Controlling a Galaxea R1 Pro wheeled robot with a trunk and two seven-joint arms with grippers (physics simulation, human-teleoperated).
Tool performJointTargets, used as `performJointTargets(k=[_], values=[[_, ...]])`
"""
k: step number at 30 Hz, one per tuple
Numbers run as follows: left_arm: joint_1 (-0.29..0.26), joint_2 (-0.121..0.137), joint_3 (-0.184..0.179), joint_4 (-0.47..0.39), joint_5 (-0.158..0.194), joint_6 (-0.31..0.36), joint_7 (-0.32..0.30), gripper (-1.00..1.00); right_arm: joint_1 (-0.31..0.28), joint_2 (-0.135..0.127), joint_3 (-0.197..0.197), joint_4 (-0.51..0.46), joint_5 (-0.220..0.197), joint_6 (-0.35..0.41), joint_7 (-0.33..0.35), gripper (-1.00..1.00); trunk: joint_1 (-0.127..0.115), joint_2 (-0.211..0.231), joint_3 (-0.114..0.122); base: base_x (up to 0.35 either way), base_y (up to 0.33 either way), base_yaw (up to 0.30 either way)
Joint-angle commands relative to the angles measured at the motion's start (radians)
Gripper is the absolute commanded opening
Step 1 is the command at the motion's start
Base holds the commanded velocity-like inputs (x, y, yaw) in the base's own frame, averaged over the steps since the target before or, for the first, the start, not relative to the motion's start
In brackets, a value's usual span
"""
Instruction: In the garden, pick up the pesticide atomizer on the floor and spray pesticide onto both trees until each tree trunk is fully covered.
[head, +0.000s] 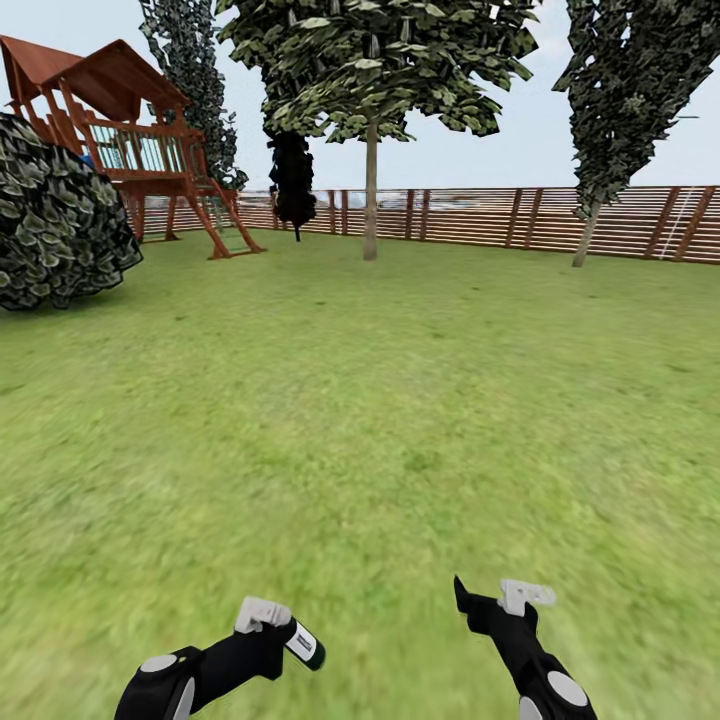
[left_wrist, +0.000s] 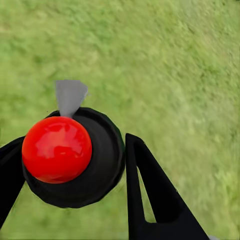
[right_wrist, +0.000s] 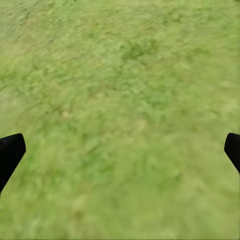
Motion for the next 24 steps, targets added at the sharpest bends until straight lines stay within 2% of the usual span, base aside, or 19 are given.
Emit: performJointTargets(k=[1,24], values=[[-0.001,-0.001,0.003,-0.001,-0.008,0.004,-0.007,-1.00,-0.001,-0.001,0.003,-0.002,-0.008,0.003,-0.009,1.00,0.001,0.000,-0.001,0.342,0.000,0.000],[-0.001,-0.001,0.003,-0.002,-0.008,0.004,-0.008,-1.00,0.000,-0.002,0.003,-0.013,-0.010,0.003,-0.009,1.00,0.001,0.000,-0.001,0.342,0.000,0.000]])
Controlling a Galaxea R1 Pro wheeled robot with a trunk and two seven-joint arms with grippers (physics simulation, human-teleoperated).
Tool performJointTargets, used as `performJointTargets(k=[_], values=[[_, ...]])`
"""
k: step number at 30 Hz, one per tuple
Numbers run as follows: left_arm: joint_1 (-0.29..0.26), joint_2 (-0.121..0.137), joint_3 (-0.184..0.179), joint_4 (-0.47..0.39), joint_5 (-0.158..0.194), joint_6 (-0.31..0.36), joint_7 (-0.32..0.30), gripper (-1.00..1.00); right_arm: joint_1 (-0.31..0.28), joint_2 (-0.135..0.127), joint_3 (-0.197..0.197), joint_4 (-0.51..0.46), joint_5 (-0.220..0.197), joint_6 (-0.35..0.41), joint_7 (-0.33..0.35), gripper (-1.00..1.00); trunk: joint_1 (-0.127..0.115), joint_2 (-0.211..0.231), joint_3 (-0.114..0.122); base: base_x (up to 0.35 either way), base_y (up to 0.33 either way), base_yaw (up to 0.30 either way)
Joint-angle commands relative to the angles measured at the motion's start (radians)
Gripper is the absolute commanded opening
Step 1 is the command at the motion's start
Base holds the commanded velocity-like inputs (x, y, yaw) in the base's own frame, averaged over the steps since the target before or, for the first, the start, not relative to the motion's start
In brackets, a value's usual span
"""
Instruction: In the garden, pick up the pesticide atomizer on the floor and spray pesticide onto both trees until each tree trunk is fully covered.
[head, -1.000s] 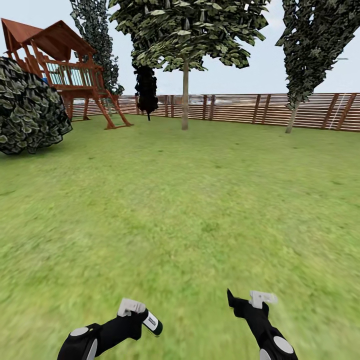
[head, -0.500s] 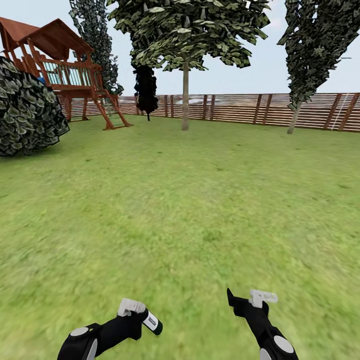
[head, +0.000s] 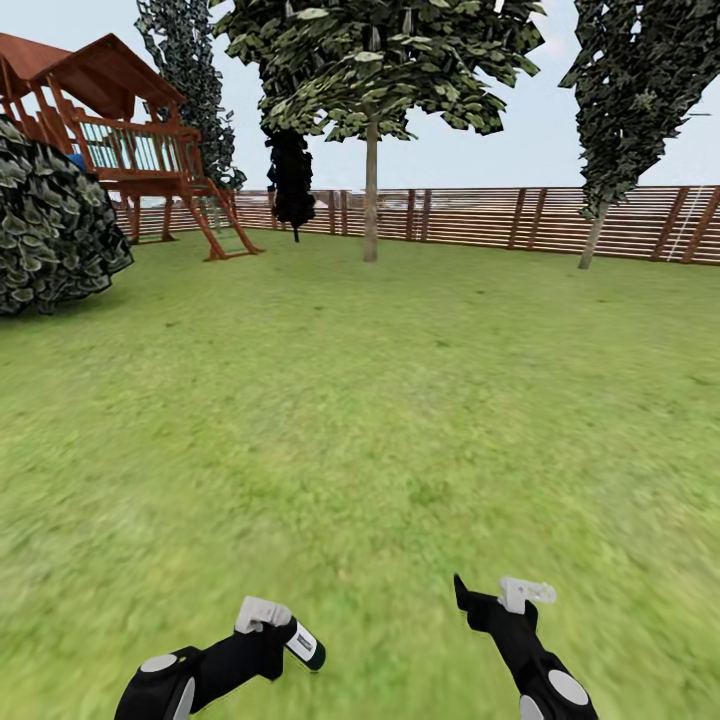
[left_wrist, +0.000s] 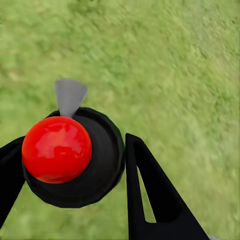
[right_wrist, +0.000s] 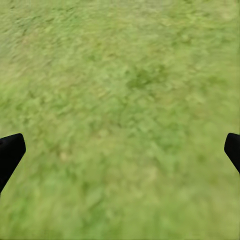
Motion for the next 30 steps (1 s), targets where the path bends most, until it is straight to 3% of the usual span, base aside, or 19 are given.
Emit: performJointTargets(k=[1,30], values=[[-0.001,-0.001,0.003,-0.001,-0.008,0.004,-0.007,-1.00,-0.001,-0.001,0.003,-0.002,-0.008,0.003,-0.009,1.00,0.001,0.000,-0.001,0.342,0.000,0.000],[-0.001,-0.001,0.002,-0.003,-0.008,0.004,-0.007,-1.00,0.014,-0.001,0.004,-0.021,-0.008,0.003,-0.009,1.00,0.001,0.000,-0.001,0.342,0.000,0.000]])
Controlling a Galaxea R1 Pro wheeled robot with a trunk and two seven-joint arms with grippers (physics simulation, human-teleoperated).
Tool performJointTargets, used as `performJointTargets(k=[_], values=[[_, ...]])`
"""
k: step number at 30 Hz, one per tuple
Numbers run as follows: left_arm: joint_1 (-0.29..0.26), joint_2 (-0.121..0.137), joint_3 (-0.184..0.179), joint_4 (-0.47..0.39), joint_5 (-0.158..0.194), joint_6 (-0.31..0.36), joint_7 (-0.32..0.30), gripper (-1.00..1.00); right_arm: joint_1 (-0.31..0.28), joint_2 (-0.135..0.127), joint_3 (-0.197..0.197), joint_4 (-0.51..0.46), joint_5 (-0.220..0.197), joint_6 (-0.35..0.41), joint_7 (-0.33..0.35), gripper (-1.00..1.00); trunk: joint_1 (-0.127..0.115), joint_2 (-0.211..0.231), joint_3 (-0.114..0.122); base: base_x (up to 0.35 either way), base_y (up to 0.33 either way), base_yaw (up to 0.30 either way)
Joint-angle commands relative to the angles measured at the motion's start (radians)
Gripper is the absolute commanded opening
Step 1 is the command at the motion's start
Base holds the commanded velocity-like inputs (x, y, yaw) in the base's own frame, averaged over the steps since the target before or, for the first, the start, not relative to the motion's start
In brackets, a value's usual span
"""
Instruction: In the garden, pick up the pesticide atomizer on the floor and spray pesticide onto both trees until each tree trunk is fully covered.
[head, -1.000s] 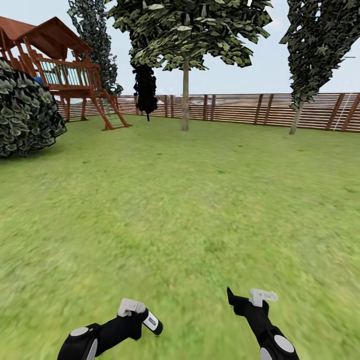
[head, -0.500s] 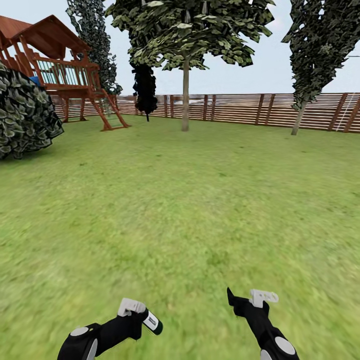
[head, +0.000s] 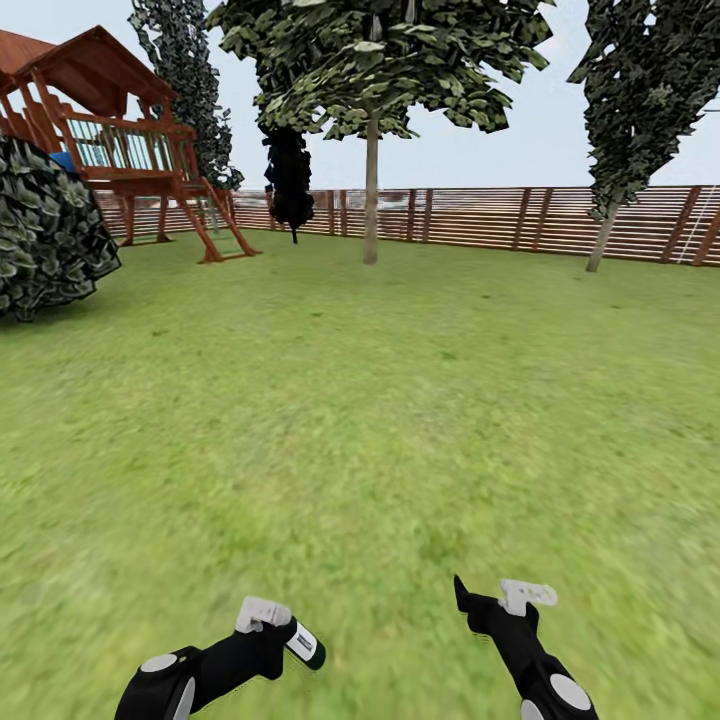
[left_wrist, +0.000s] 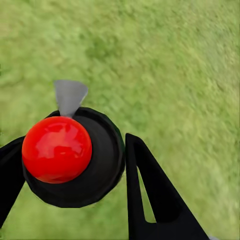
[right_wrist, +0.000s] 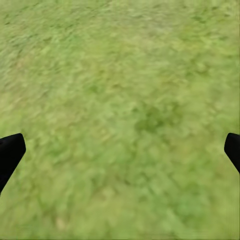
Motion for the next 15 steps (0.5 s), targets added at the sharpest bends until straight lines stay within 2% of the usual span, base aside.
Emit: performJointTargets(k=[1,15], values=[[-0.001,-0.001,0.003,-0.001,-0.008,0.004,-0.007,-1.00,-0.001,-0.001,0.003,-0.002,-0.007,0.003,-0.009,1.00,0.001,0.000,-0.001,0.342,0.000,0.000],[-0.001,-0.001,0.004,-0.001,-0.007,0.005,-0.007,-1.00,-0.001,-0.001,0.003,-0.005,-0.007,0.003,-0.009,1.00,0.001,0.000,-0.001,0.342,0.000,0.000]])
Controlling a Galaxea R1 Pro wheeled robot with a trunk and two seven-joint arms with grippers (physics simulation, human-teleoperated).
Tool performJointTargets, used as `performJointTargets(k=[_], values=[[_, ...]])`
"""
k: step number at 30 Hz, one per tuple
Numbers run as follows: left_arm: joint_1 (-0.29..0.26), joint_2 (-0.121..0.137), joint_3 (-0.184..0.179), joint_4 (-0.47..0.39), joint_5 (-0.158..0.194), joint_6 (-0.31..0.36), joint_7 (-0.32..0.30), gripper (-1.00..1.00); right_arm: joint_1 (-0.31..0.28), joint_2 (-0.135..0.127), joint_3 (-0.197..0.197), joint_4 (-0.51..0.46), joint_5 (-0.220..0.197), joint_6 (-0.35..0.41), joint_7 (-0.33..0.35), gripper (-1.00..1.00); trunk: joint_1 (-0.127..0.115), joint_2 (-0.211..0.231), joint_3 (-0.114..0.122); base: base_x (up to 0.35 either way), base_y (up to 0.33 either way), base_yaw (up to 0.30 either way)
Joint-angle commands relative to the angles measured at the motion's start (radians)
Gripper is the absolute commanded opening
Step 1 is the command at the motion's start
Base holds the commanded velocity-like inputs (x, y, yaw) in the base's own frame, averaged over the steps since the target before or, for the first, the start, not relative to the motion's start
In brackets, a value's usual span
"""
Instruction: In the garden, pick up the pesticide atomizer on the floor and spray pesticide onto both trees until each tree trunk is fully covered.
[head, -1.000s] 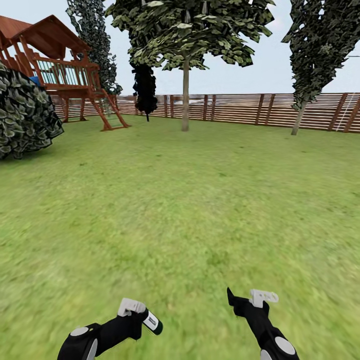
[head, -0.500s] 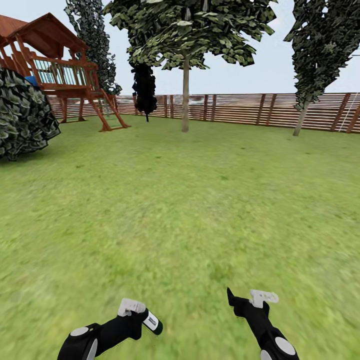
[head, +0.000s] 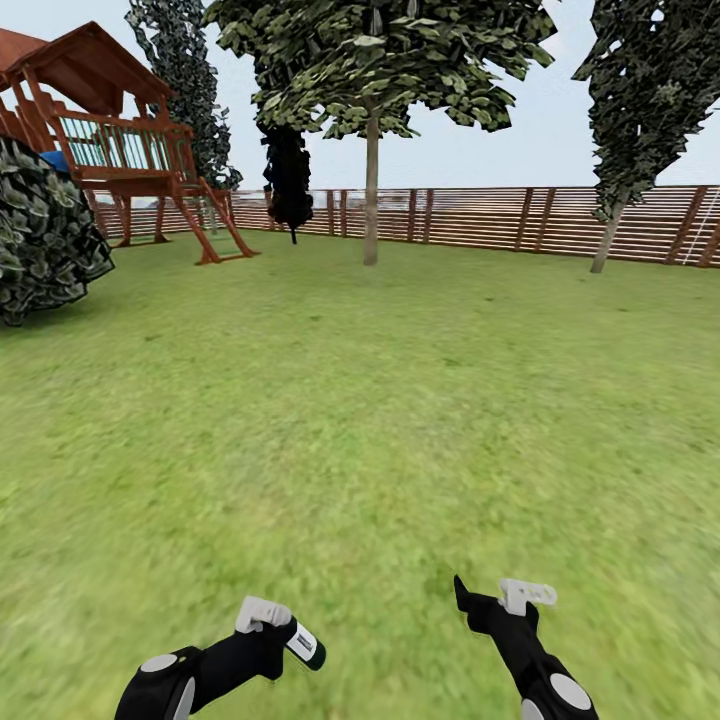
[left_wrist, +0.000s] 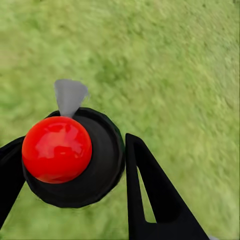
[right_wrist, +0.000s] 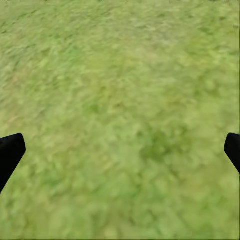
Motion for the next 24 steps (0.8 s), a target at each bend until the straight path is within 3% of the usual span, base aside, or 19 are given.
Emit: performJointTargets(k=[1,24], values=[[-0.001,-0.001,0.003,-0.001,-0.008,0.004,-0.007,-1.00,-0.001,-0.001,0.003,-0.002,-0.008,0.003,-0.009,1.00,0.001,0.000,-0.001,0.342,0.000,0.000],[-0.001,-0.001,0.003,-0.003,-0.008,0.004,-0.008,-1.00,0.006,-0.001,0.002,-0.025,-0.007,0.005,-0.009,1.00,0.001,0.000,-0.001,0.342,0.000,0.000]])
